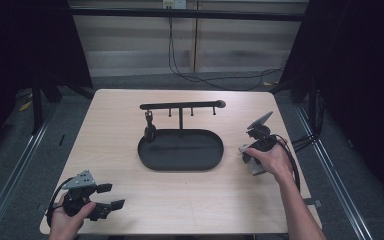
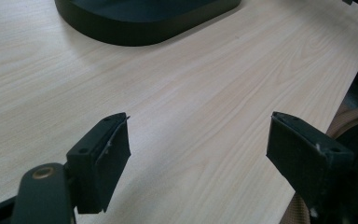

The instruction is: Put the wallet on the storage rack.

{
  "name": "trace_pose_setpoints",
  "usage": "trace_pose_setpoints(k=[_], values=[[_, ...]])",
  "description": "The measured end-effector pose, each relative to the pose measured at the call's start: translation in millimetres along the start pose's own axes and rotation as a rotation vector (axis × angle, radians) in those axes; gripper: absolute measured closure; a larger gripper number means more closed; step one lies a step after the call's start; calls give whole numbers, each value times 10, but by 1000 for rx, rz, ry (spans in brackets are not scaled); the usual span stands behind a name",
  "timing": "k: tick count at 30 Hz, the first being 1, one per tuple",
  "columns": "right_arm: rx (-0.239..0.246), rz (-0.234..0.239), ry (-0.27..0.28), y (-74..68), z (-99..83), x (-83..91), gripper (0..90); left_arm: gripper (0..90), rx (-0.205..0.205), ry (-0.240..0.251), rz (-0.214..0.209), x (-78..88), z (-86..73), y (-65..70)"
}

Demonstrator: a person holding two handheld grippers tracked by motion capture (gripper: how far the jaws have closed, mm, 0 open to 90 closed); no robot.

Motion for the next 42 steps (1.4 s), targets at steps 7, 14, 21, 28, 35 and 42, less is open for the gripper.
trace_pose_setpoints(k=[7,14,21,28,35,42], values=[[1,9,8,9,21,121,331,210,0,0,1,7,3,-7],[-15,10,12,20,52,224,331,210,0,11,3,28,7,-16],[-21,22,29,2,92,321,331,210,-2,10,6,30,5,-24],[-15,65,73,-56,164,412,331,210,8,5,9,20,2,-30],[-19,106,124,-146,231,435,331,210,10,6,12,18,-1,-27],[-37,134,185,-192,302,461,331,210,11,2,16,10,-8,-34]])
Point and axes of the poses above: each handheld gripper's, and its own axes: x roughly backward along the jaws, z roughly out of its top, y roughly to its right, the point moved 6 cm from there along -x, roughly forward along the jaws, and after that the axes turned 1 degree about y, right-handed, at the moved point
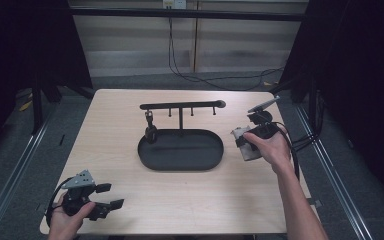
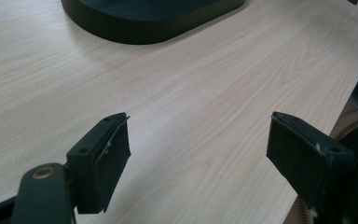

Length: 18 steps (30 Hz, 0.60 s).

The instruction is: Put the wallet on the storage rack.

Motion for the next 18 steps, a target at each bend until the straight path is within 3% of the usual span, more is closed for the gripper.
trace_pose_setpoints(k=[7,18], values=[[-12,49,22,-84,99,-56,331,210,6,-9,-4,-31,4,-11],[22,91,59,-324,218,-167,331,210,-13,-8,-1,-25,11,3]])
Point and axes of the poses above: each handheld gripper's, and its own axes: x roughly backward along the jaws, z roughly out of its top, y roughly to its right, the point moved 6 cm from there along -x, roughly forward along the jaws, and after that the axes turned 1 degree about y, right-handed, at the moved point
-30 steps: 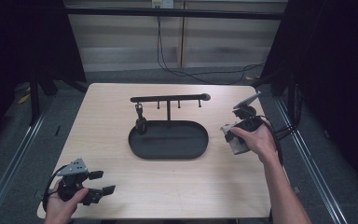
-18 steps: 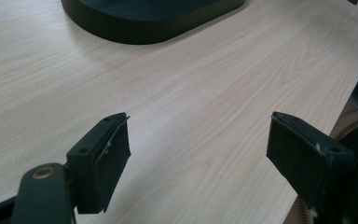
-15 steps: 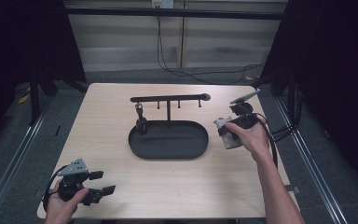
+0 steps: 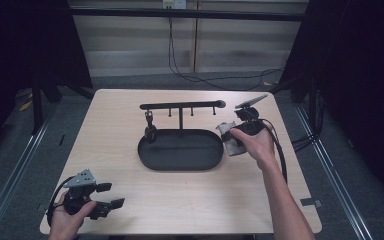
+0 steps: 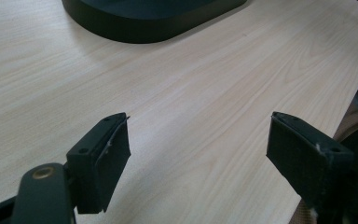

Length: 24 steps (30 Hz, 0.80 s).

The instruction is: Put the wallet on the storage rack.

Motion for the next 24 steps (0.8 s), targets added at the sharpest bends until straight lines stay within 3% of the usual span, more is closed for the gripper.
trace_pose_setpoints(k=[9,20,24], values=[[8,41,17,-158,79,-128,331,210,-10,6,0,23,17,11],[-34,98,49,-269,122,-328,331,210,-4,3,-1,18,-4,18],[-58,97,54,-269,117,-413,331,210,-7,0,-1,12,0,32]])
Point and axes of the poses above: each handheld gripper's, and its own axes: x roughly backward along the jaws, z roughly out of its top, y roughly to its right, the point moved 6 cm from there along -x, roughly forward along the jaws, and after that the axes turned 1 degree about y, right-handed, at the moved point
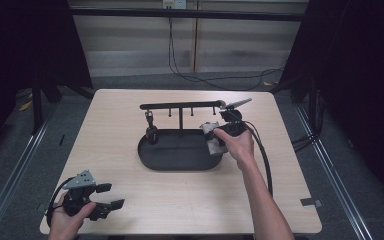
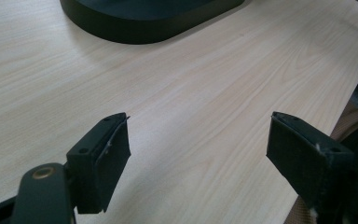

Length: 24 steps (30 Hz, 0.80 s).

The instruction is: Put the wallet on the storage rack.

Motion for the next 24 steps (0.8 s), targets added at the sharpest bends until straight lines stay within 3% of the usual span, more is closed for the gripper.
trace_pose_setpoints(k=[14,24], values=[[-44,22,19,24,-71,-220,329,210,4,0,-3,3,-4,-2],[-39,14,9,6,-122,-403,329,210,2,-1,-4,6,-6,-7]])
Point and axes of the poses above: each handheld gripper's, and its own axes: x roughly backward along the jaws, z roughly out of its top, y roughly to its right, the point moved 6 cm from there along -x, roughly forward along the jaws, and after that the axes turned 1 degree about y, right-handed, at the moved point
